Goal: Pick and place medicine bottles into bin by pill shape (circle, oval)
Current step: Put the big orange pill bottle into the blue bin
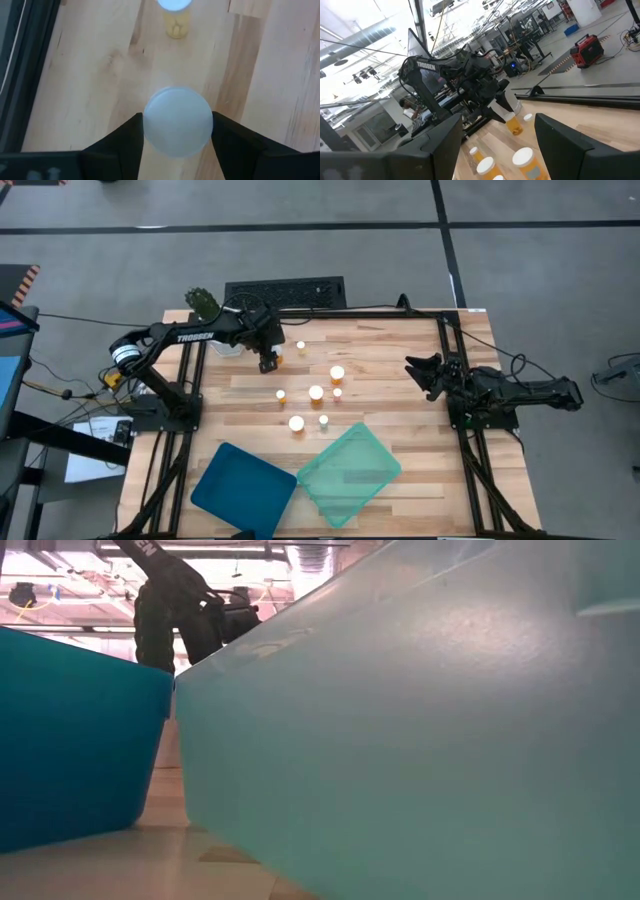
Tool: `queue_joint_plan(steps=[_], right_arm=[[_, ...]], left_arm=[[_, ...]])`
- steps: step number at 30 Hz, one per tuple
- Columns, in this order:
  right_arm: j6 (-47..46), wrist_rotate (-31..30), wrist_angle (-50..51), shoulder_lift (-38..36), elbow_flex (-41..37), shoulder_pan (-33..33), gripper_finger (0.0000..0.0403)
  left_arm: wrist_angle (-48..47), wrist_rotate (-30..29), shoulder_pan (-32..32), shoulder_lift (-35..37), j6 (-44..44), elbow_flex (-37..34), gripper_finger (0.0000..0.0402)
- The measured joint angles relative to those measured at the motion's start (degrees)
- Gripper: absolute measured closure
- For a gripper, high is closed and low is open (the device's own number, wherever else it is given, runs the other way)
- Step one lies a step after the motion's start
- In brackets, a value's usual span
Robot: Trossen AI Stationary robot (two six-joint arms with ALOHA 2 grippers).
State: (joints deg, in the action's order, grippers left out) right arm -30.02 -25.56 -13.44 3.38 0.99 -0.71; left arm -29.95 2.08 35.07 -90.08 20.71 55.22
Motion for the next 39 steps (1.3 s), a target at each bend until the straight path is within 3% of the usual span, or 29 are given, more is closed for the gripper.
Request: queue_joint_plan(steps=[9,19,25,31,39], right_arm=[[-0.04,0.00,1.24,0.00,0.00,0.00,0.0143],[-0.04,0.00,1.44,0.00,0.00,0.00,0.0143],[-0.07,0.00,1.44,0.00,0.00,0.00,0.0143],[-0.09,0.00,1.86,0.00,0.00,-0.02,0.0143],[-0.13,0.00,3.19,0.00,0.00,-0.02,0.0143]], left_arm=[[-1.78,0.72,-0.51,1.96,-4.40,2.30,0.0211],[-6.70,2.76,-6.62,13.00,-14.60,7.98,0.0207],[-7.01,1.16,-19.21,18.82,-19.39,10.94,0.0204],[-13.25,-2.14,-34.63,19.94,-31.88,15.00,0.0202],[-15.22,-12.36,-55.15,19.36,-50.28,15.54,0.0202]])
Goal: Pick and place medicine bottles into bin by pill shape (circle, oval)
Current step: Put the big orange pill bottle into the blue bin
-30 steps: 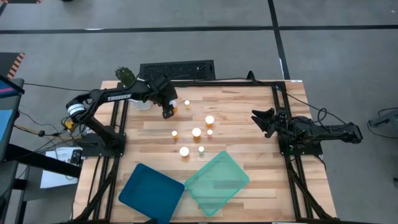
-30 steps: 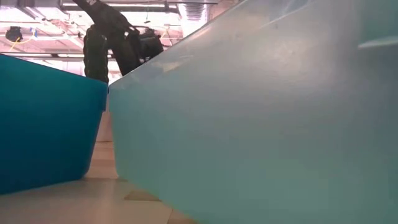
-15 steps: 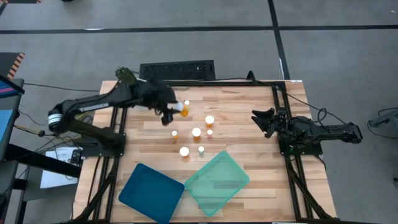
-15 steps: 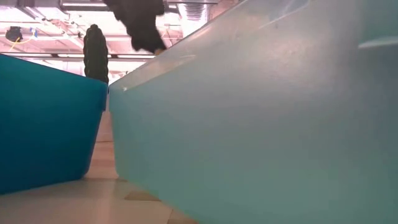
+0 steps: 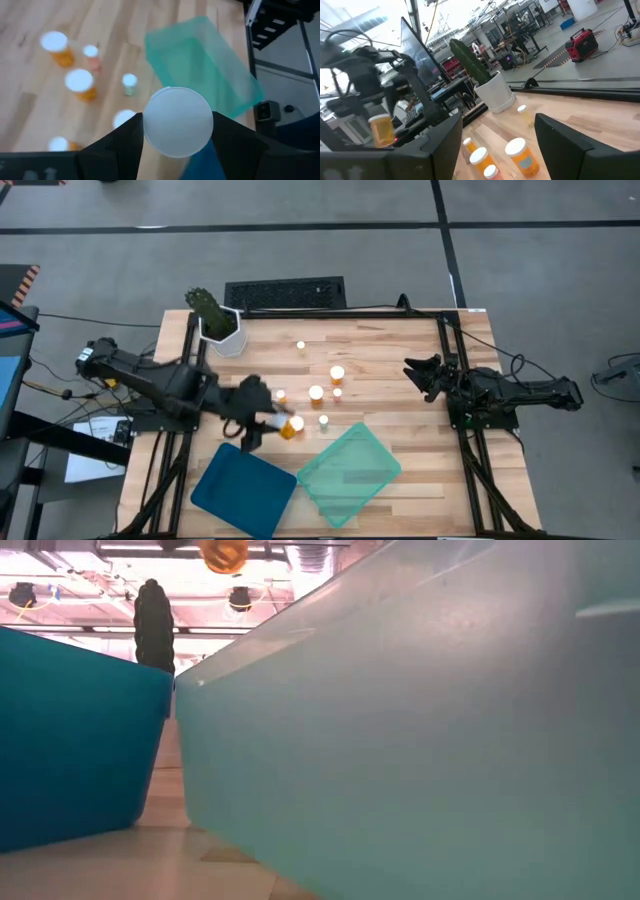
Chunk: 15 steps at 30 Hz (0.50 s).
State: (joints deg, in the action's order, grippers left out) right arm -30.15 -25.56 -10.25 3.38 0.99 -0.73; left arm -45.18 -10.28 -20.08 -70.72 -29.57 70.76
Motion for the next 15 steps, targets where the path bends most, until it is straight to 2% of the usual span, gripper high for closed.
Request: queue_joint_plan(steps=[3,10,15], right_arm=[[0.01,0.01,0.00,-0.01,0.00,0.01,0.0143],[-1.34,0.04,0.43,0.00,0.00,-0.02,0.0143],[-1.38,0.04,1.75,-0.01,0.00,-0.02,0.0143]], left_arm=[[0.17,-2.13,-4.30,-1.54,-3.93,0.00,0.0202],[-2.16,2.96,-12.43,-6.38,-13.72,0.00,0.0201],[-6.72,-1.30,-19.31,-8.90,-22.63,-0.22,0.0201]])
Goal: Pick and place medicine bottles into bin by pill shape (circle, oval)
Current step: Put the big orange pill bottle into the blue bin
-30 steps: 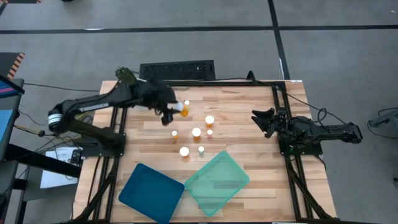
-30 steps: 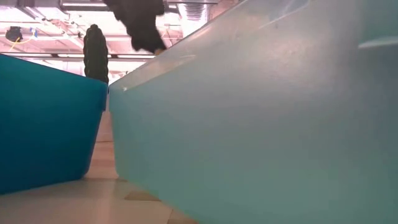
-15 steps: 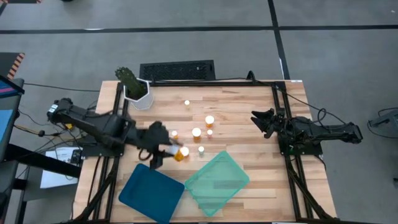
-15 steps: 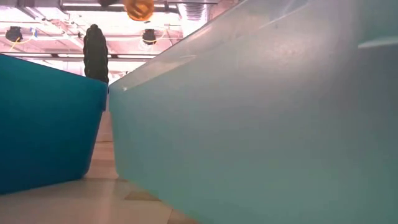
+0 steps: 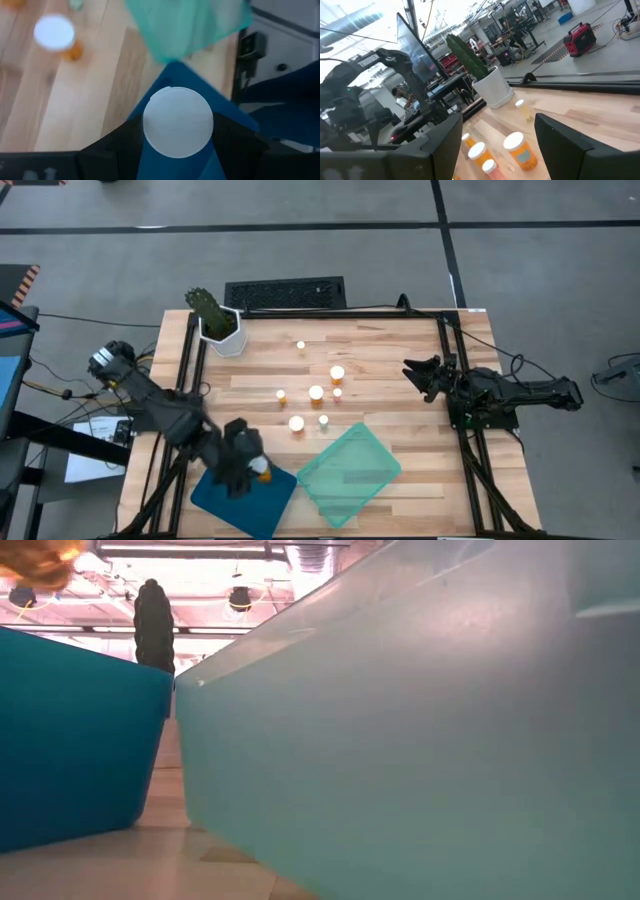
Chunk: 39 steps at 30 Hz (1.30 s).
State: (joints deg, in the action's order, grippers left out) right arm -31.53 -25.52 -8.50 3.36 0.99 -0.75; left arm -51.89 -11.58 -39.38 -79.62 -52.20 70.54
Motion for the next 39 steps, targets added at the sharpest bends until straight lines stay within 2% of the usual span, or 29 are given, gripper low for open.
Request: queue_joint_plan(steps=[6,11,15,20,24,35,39], right_arm=[[-0.02,0.00,1.23,-0.01,0.00,0.00,0.0143],[-0.04,-0.01,1.67,0.00,0.00,0.02,0.0143],[-0.02,-0.02,1.78,0.01,0.00,0.02,0.0143],[-0.02,-0.02,1.84,0.01,0.00,0.02,0.0143],[-0.02,-0.02,2.04,0.00,0.00,0.02,0.0143],[-0.02,-0.02,2.52,0.01,0.00,0.02,0.0143],[-0.02,-0.02,2.52,0.01,0.00,0.04,0.0143]], left_arm=[[-1.60,-6.48,-8.86,-0.04,-17.72,-4.29,0.0201],[-4.99,-7.88,-14.02,-0.02,-30.89,-9.96,0.0201],[-7.70,-8.80,-15.55,-0.02,-37.73,-14.12,0.0201],[-6.69,-10.98,-15.42,-0.02,-39.89,-17.57,0.0201],[-5.75,-9.05,-14.79,-0.02,-38.27,-19.32,0.0201],[-4.29,-9.01,-14.85,-0.70,-35.34,-19.65,0.0201],[-3.79,-7.08,-14.78,-2.15,-33.76,-19.65,0.0201]])
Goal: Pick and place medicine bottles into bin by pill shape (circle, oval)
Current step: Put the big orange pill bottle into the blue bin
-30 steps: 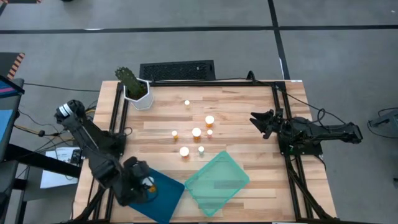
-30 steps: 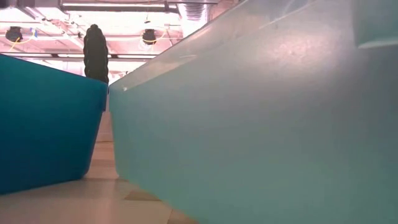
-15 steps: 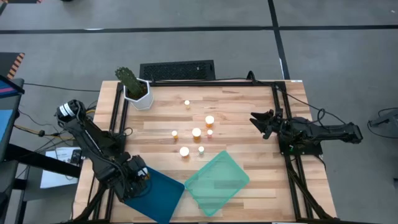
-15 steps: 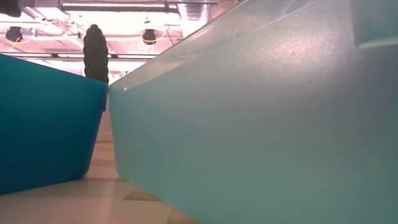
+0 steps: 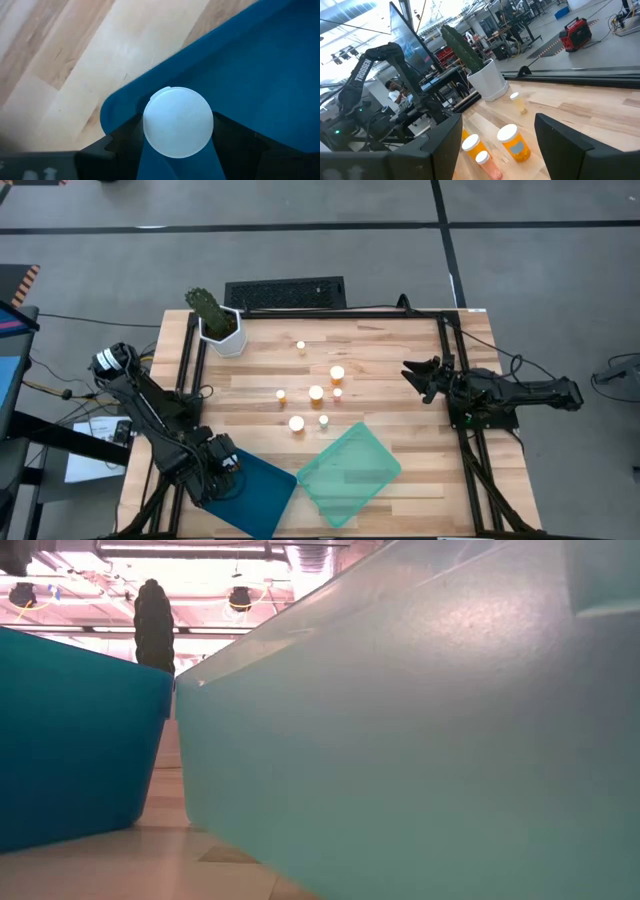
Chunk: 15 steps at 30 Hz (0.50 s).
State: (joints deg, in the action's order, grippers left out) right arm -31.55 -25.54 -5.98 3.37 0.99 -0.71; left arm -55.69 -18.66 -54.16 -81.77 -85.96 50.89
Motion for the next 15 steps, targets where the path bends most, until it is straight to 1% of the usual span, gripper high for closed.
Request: queue_joint_plan(steps=[6,9,15], right_arm=[[0.00,0.00,0.02,-0.01,0.00,0.00,0.0143],[0.00,0.00,0.02,0.00,0.00,0.00,0.0143],[0.00,0.00,0.02,0.00,0.00,0.00,0.0143]], left_arm=[[0.37,-0.04,-0.01,-0.99,-0.28,0.11,0.0193],[0.78,-0.40,-0.01,-1.07,-0.69,0.07,0.0177],[3.11,3.11,0.01,-1.15,-0.79,0.41,0.0138]])
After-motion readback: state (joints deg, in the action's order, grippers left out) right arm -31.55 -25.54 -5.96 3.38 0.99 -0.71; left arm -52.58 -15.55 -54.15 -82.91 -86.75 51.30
